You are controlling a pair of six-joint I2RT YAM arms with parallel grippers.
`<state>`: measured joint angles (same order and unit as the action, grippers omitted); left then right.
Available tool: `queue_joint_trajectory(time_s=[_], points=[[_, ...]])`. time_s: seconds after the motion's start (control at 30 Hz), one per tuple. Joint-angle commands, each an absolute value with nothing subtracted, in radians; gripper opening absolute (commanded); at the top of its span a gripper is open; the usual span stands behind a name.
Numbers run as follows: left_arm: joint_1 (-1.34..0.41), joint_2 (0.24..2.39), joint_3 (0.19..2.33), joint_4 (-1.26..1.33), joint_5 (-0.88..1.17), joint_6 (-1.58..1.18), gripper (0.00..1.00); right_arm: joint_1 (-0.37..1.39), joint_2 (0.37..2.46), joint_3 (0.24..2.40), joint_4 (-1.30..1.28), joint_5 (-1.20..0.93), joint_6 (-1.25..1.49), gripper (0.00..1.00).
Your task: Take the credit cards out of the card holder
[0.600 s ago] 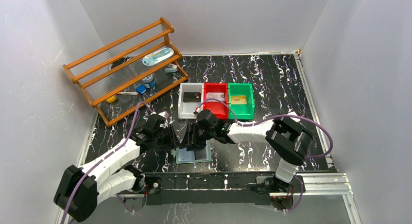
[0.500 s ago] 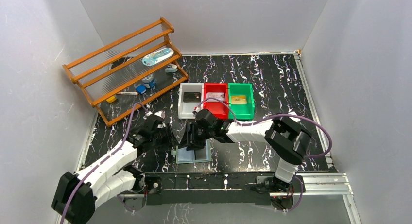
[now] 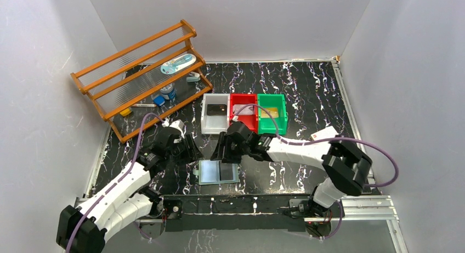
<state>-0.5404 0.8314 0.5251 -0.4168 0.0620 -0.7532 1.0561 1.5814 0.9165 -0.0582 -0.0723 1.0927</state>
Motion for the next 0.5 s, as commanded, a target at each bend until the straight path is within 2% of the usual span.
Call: queue_joint_trajectory(time_s=[0.0, 0.3, 0.47], points=[[-0.537, 0.869, 0.543, -0.317, 0.229, -0.723, 0.51, 1.058, 1.500, 0.869, -0.164, 0.072, 1.100, 0.63], [-0.539, 0.979, 0.512, -0.181, 0.409, -0.706, 0.51, 1.058, 1.519, 0.832, -0.101, -0.027, 1.135, 0.59], [-0.541, 1.039, 0.492, -0.175, 0.419, -0.711, 0.51, 1.058, 1.580, 0.875, -0.161, -0.029, 1.159, 0.59]])
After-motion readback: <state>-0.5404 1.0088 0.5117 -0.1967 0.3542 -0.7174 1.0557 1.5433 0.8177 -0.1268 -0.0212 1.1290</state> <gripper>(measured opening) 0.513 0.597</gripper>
